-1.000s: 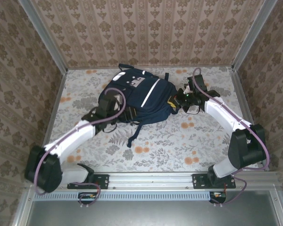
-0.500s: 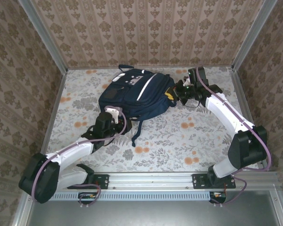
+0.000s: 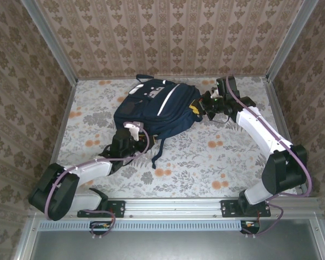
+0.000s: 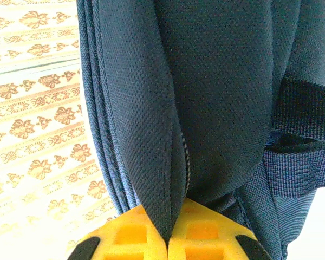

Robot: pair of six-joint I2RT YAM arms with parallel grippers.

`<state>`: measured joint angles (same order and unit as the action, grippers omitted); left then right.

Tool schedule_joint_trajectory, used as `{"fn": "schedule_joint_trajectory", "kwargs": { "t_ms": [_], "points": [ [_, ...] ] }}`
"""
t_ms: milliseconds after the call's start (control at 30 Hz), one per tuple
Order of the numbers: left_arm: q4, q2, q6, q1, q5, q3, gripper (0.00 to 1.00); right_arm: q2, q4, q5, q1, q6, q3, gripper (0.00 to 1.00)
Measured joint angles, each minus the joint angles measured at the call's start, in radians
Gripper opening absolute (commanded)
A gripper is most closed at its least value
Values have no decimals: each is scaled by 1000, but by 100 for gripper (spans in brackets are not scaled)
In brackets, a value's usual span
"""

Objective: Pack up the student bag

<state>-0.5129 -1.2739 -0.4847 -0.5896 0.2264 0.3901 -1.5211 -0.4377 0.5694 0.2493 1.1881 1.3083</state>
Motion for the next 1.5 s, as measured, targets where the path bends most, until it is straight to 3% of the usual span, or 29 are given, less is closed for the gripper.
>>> {"fn": "schedule_joint_trajectory", "kwargs": {
  "t_ms": [167, 467, 1200, 1300, 1500],
  "points": [
    [-8, -3, 11, -26, -22, -12, 33, 0, 0, 0, 0, 4, 0, 0],
    [34, 222, 43, -97, -129, -112, 34, 0, 0, -1, 13, 21, 8, 0],
    [-64, -59, 90, -104, -184, -33, 39, 11, 0, -23, 48, 24, 22, 0],
    [-56, -82, 101, -103, -187, -15, 34, 13, 0, -26, 51, 25, 22, 0],
    [-32, -97, 142, -89, -198, 3, 10, 16, 7, -39, 59, 29, 21, 0]
  ]
}}
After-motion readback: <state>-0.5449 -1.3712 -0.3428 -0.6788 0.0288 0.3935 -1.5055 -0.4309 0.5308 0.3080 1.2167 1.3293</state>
